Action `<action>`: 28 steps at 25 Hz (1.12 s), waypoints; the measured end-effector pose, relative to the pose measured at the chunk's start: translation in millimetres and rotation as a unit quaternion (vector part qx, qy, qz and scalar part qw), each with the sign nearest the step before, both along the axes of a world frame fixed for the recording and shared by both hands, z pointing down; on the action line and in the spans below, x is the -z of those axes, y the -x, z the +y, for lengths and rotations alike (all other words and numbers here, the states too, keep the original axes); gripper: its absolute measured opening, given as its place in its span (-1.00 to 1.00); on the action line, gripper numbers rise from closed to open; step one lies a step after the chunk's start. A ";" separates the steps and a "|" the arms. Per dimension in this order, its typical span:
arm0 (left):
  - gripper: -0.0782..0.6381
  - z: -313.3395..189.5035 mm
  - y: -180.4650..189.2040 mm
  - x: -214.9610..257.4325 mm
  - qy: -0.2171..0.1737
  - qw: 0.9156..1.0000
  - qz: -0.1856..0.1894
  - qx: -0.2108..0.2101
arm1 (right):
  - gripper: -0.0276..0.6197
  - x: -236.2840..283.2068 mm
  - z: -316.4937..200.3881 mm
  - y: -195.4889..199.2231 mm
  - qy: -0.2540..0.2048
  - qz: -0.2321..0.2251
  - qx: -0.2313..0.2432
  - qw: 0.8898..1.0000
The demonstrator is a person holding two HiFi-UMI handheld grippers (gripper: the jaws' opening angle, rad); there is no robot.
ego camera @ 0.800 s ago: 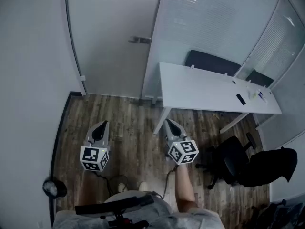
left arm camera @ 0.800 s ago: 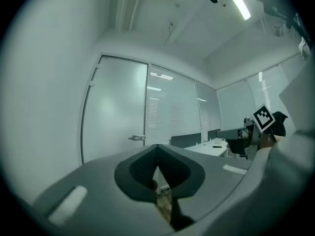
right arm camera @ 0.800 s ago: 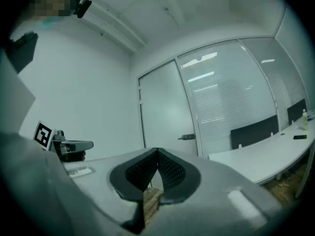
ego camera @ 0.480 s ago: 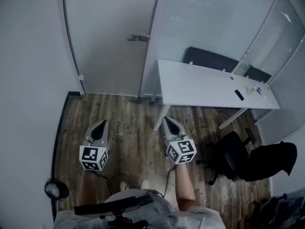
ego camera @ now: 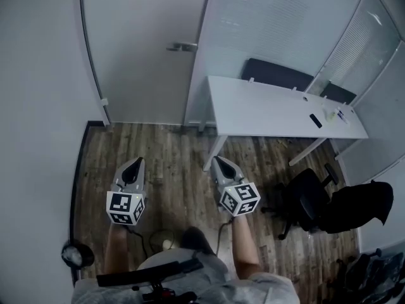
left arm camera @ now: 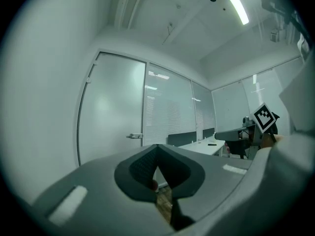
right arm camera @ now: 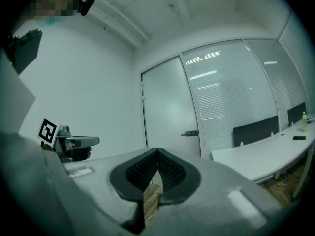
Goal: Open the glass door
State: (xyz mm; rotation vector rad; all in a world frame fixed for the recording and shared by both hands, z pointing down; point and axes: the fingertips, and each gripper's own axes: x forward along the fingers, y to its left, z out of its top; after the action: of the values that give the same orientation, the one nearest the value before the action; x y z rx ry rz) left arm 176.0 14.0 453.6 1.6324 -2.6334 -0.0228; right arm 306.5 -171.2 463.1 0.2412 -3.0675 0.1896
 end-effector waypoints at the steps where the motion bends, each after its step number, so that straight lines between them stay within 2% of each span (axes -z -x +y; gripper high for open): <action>1: -0.77 -1.2 1.7 -1.6 0.000 1.000 0.002 -0.002 | -0.91 -2.6 0.2 2.3 0.001 0.004 -0.001 1.000; 4: -0.77 -8.7 10.8 -5.8 0.002 1.000 0.003 -0.005 | -0.91 -7.9 -3.9 12.3 0.006 0.007 -0.001 1.000; 12: -0.77 -46.9 63.1 -15.5 0.010 1.000 0.003 0.006 | -0.91 -12.8 -37.7 65.1 0.000 0.002 0.004 1.000; 28: -0.77 -176.0 192.3 -7.8 0.013 1.000 -0.010 0.018 | -0.91 -20.1 -162.6 198.5 0.026 -0.003 0.016 1.000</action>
State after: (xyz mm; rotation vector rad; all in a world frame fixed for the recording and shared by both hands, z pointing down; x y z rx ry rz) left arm -16.3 -161.9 461.4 1.5861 -2.6658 0.0259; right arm 108.0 -333.8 483.2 0.1892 -3.0644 0.2686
